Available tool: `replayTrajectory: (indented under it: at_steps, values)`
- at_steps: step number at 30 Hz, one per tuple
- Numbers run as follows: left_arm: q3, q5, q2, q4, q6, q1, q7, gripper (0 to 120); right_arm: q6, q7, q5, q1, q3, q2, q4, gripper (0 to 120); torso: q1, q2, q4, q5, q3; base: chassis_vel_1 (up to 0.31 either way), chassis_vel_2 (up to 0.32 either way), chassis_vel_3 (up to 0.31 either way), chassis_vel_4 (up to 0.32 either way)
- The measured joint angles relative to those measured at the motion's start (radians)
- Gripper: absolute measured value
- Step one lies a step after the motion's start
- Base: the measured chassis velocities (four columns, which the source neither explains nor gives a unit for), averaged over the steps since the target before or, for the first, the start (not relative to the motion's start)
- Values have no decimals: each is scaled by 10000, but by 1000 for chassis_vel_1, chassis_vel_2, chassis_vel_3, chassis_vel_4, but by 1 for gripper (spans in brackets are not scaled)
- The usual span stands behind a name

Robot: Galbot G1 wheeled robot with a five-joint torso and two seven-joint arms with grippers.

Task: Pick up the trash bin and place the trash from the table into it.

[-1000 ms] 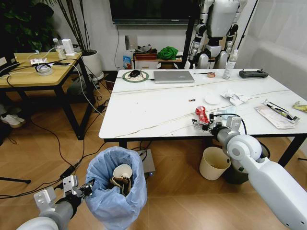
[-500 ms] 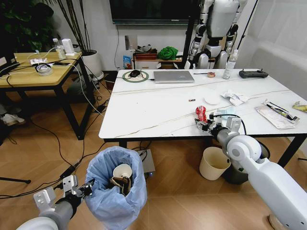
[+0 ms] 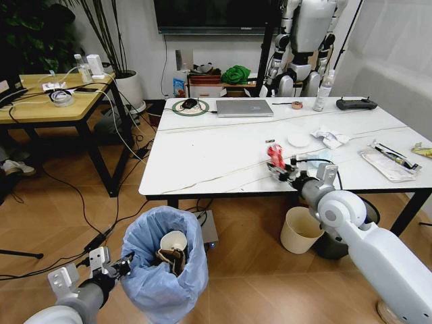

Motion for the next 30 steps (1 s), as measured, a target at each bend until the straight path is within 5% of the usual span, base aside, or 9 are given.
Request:
replayTrajectory:
  at_steps: [8, 17, 30]
  values:
    - [-40, -155, -5, -91, 0, 91, -67, 0, 1118, -1571, 274, 338, -2281, 131, 1517, 48, -2, 1, 0, 0, -1, 0, 0, 0, 0]
    - [-168, -293, 68, -258, 9, 156, -129, 0, 1822, -2586, -382, 853, -5292, 671, 1214, 48, -2, 1, 1, -2, 0, 0, 0, 0, 0]
    - [-12, -430, 83, -179, 78, -209, -249, 0, 1815, -2545, -825, 686, -5730, 451, 1291, 54, -1, 2, 0, -1, 0, 0, 0, 0, 0]
